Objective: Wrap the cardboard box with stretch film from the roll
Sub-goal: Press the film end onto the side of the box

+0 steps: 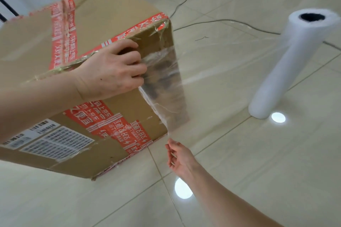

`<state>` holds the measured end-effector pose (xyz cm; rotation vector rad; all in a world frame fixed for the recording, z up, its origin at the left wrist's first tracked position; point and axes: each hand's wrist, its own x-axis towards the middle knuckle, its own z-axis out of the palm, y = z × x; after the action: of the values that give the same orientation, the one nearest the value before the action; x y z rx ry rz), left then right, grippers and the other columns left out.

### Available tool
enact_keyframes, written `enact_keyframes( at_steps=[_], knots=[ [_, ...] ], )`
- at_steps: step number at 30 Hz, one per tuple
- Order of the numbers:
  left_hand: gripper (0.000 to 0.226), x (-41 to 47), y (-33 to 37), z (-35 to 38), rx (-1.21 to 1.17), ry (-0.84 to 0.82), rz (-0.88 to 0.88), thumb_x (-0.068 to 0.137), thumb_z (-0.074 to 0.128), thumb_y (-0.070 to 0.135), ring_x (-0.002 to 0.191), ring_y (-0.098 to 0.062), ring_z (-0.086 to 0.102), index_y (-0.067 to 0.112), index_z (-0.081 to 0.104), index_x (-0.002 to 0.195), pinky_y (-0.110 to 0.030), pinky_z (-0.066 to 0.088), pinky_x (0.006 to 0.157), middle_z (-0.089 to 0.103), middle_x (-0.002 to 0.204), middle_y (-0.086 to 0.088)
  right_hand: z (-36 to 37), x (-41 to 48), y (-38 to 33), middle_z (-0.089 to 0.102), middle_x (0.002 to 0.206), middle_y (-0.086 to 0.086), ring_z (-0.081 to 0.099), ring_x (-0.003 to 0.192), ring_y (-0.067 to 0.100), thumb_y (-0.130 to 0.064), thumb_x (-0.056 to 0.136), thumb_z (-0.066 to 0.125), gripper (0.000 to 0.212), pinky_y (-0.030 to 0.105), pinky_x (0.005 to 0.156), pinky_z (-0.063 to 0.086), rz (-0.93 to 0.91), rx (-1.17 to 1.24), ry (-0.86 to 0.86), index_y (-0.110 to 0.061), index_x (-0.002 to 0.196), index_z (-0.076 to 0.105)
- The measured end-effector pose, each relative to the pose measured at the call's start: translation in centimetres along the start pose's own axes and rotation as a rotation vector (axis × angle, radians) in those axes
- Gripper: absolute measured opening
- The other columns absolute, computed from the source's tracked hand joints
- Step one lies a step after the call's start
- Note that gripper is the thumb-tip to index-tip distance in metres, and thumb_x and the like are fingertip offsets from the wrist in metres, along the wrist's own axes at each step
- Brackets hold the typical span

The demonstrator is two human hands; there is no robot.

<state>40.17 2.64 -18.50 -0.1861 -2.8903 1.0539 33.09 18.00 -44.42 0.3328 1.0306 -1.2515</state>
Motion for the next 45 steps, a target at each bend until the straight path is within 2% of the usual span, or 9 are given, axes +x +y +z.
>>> enact_keyframes(
  at_steps=[7,9,16,19,21,27,33,40,45],
  knots=[
    [0.036,-1.1,0.2,-0.1,0.14,-0.164,0.196,0.091,0.04,0.007,0.141,-0.03,0.028,0.006,0.066,0.116,-0.048,0.004,0.116,0.043,0.145,-0.015,-0.1,0.5,0.1,0.064,0.08,-0.003,0.046,0.065,0.009,-0.017,0.088,0.067,0.006,0.023,0.059,0.034,0.016,-0.005,0.015,-0.018,0.083,0.063],
    [0.05,-0.9,0.1,-0.3,0.114,-0.192,0.163,0.099,0.024,0.025,0.137,-0.028,0.035,0.005,0.069,0.109,-0.045,0.004,0.116,0.049,0.139,-0.016,-0.2,0.5,0.2,0.064,0.081,-0.002,0.047,0.066,0.01,-0.017,0.086,0.069,0.005,0.024,0.059,0.036,0.022,-0.009,0.018,-0.016,0.084,0.064],
    [0.034,1.3,0.5,-0.1,0.077,-0.117,0.075,0.101,0.039,0.029,0.1,-0.024,0.063,0.016,0.068,0.087,-0.052,0.025,0.114,0.068,0.092,-0.003,-0.5,0.4,0.2,0.067,0.084,0.001,0.051,0.07,0.013,-0.019,0.081,0.074,0.014,0.028,0.064,0.04,0.036,-0.024,0.017,-0.012,0.091,0.067],
    [0.009,2.8,1.2,0.4,0.141,-0.013,0.04,0.092,0.058,0.013,0.086,-0.028,0.062,0.009,0.063,0.098,-0.048,0.036,0.109,0.064,0.089,-0.009,-0.7,0.5,0.4,0.067,0.083,0.0,0.051,0.068,0.012,-0.019,0.083,0.072,0.01,0.027,0.062,0.039,0.038,-0.03,0.023,-0.013,0.088,0.066],
    [0.031,3.0,1.4,0.8,0.241,-0.013,0.044,0.087,0.058,0.006,0.092,-0.029,0.059,0.005,0.059,0.117,-0.047,0.035,0.11,0.061,0.099,-0.012,-0.9,0.5,0.4,0.067,0.082,0.0,0.051,0.067,0.012,-0.02,0.083,0.072,0.011,0.026,0.062,0.039,0.043,-0.033,0.026,-0.013,0.089,0.066],
    [0.058,1.8,0.7,0.9,0.438,-0.204,0.127,0.086,0.04,0.014,0.144,-0.025,0.019,0.013,0.036,0.144,-0.045,0.004,0.117,0.032,0.153,-0.007,-1.0,0.6,0.4,0.067,0.084,0.0,0.051,0.072,0.012,-0.02,0.084,0.072,0.01,0.027,0.066,0.039,0.046,-0.012,0.011,-0.014,0.09,0.066],
    [0.058,0.3,1.0,0.7,0.669,-0.425,0.177,0.091,-0.001,0.012,0.137,-0.027,-0.026,-0.001,-0.028,0.14,-0.047,-0.014,0.113,-0.027,0.15,-0.016,-1.2,0.8,0.7,0.066,0.082,-0.002,0.052,0.072,0.012,-0.021,0.087,0.069,0.009,0.027,0.066,0.039,0.042,-0.009,-0.004,-0.014,0.09,0.065],
    [0.057,-0.1,0.4,1.3,0.648,-0.461,0.176,0.092,-0.012,0.025,0.139,-0.027,-0.023,0.0,-0.032,0.138,-0.049,-0.024,0.108,-0.024,0.151,-0.014,-0.9,1.3,0.9,0.068,0.085,-0.002,0.051,0.071,0.011,-0.022,0.088,0.068,0.008,0.026,0.066,0.04,0.045,0.006,0.035,-0.014,0.088,0.066],
    [0.06,0.4,0.7,0.2,0.507,-0.551,0.116,0.098,0.001,0.033,0.129,-0.028,-0.042,0.01,-0.04,0.136,-0.049,-0.031,0.106,-0.044,0.142,-0.014,0.7,1.7,0.5,0.065,0.08,-0.003,0.046,0.063,0.009,-0.022,0.087,0.069,0.008,0.024,0.06,0.038,0.044,0.042,0.059,-0.016,0.086,0.064]
  ],
)
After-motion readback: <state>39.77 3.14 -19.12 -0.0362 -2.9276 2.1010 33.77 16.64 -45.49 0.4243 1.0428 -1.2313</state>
